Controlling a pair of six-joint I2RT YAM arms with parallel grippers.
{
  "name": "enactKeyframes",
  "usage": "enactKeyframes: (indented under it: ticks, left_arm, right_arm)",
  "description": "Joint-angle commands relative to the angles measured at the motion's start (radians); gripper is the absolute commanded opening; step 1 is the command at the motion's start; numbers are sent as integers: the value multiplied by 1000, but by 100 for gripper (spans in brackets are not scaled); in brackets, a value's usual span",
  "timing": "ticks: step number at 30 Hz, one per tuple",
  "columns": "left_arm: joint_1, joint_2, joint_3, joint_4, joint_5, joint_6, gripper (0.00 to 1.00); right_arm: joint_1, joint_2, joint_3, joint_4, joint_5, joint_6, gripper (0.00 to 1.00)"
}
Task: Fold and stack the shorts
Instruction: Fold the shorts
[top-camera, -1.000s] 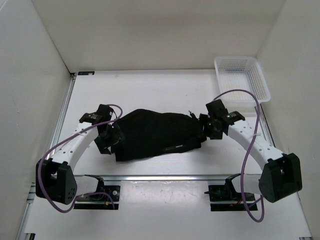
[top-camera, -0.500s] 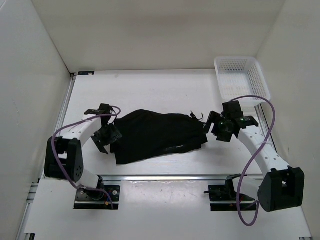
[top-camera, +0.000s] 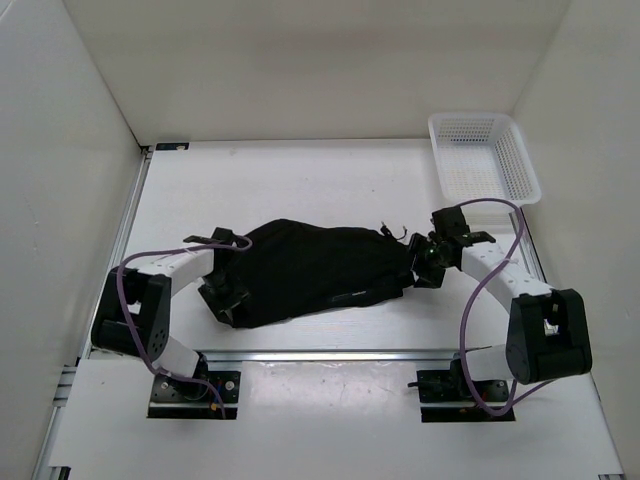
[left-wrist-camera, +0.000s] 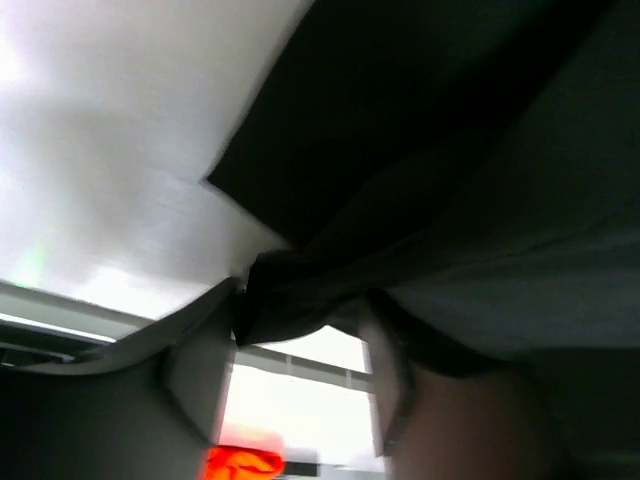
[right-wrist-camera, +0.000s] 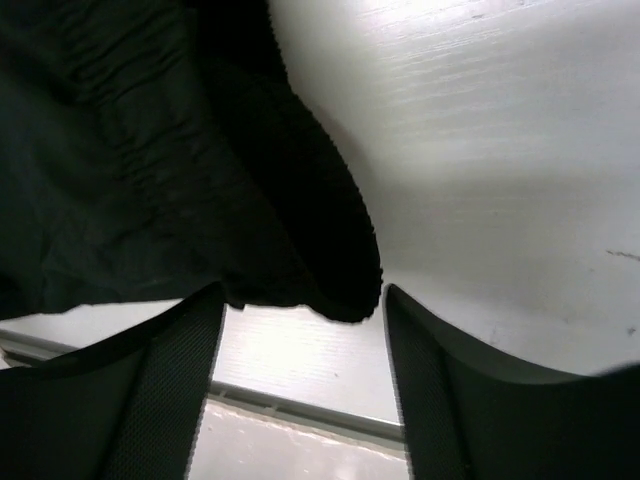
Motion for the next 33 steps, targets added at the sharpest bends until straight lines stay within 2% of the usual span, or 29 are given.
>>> enactKeyframes:
  ticks: [1,2,3,4,6,7,9,12,13,14,16,17,20,22,25,29,31,32,33]
  left_arm:
    - [-24,13,-1,65,29,-16,58]
    - [-24,28,14,65,20,-16,49]
    - [-24,44,23,65,20,-16,20]
    - [-24,44,43,65,20,-4,10]
    - [-24,44,69,34,20,7,10]
    - [-24,44,118,13,3,7,10]
    - [-15,3,195,-44,-49,16,10]
    - [12,-7,414,-154,-95,53,10]
    - [49,-7,480,-202,-114,69,10]
    - [72,14,617,-228,-126,98,10]
    - [133,74,756,-277,-137,132,10]
    - [150,96,881,-331,-153,157,10]
    - [215,137,991,-365,-154,197,10]
    - [239,125,978,-365,-144,197,10]
    - [275,72,815,-293,-99,218,10]
    - [285,6,468,-181,-48,218,10]
    - [285,-14,357,-136,12,218,10]
    - [285,-33,306,-107,27,205,16]
    - [285,-44,219,-93,41,189,26]
  right_arm:
    - [-3,29,-3,83,-12,-3,62]
    - [-3,30,-3,95,-12,-3,55]
    - [-3,30,-3,108,-23,-3,47]
    - [-3,30,-3,118,-42,-3,24]
    - [-3,30,27,118,-61,6,4]
    - [-3,30,43,109,-61,6,0]
    - [-3,8,104,100,-72,17,0]
    - [-3,-6,200,60,-72,17,0]
    - [-3,5,280,51,-72,8,0]
    - [-3,25,321,33,-72,8,0]
    - [-3,45,400,22,-72,8,0]
    - [-3,57,462,8,-81,8,0]
    - [-3,57,497,-4,-90,8,0]
    - [23,31,479,-4,-78,-3,0]
    - [60,7,367,-4,-49,-12,0]
    - [108,-32,155,39,-12,-3,0]
    - [108,-32,83,77,-3,-3,0]
    - [108,-32,37,77,29,6,1]
    - [108,-15,26,88,40,6,20]
